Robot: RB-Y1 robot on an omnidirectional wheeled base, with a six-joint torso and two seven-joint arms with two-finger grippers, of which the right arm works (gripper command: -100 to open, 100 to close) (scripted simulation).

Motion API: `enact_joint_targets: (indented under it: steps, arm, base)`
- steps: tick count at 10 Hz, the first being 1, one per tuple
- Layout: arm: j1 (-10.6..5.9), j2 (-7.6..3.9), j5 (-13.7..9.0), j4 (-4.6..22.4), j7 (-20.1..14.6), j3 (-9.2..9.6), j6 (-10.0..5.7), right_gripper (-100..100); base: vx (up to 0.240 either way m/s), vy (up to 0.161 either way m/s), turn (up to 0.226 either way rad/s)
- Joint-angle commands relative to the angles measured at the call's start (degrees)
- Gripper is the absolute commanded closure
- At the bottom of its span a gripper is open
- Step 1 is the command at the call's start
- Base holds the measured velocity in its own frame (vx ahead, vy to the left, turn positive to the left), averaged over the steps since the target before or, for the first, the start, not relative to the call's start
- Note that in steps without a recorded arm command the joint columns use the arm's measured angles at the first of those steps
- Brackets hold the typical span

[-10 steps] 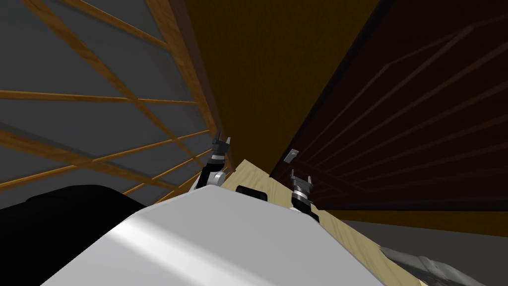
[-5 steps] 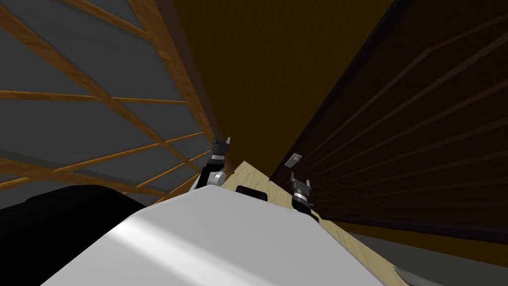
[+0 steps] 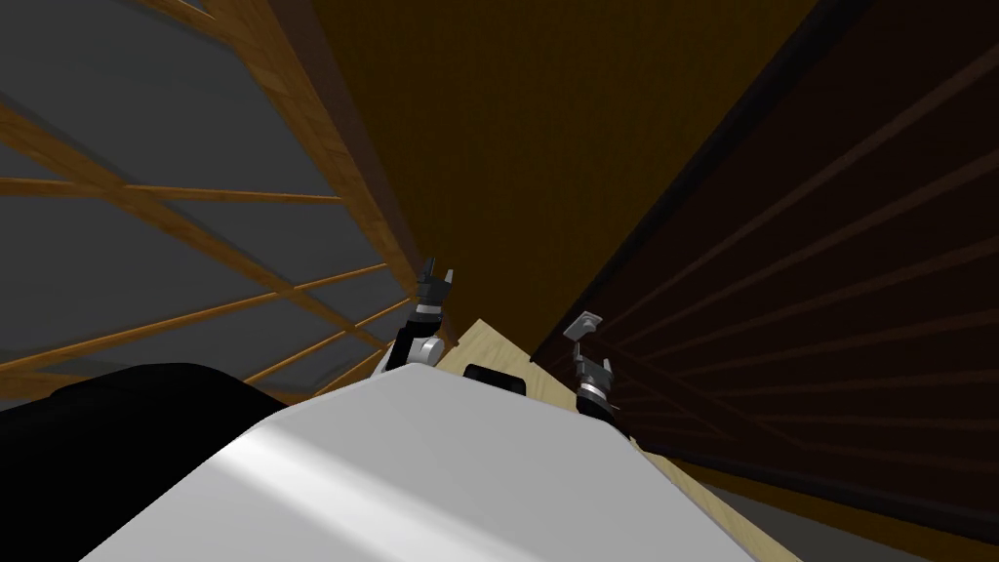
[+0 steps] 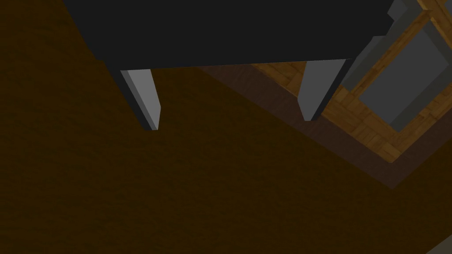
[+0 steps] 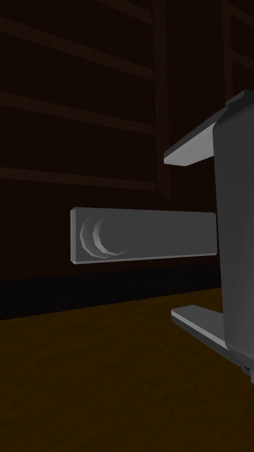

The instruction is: Pull the door open

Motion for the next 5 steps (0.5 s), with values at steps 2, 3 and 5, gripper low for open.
enact_joint_targets:
  steps: [2,3,5]
  arm:
    - [-1.36,-1.78,-0.7,2.8,-2.9,-2.11,0.61,-100]
    - [-2.08,-2.63,-1.0,4.2,-4.2,-3.2,0.92,-100]
    - [-2.77,-3.47,-1.3,5.6,-5.5,-4.25,1.22,-100]
  base:
    - [0.173,-0.029,0.082]
    - [0.194,0.008,0.098]
    - [0.164,-0.018,0.075]
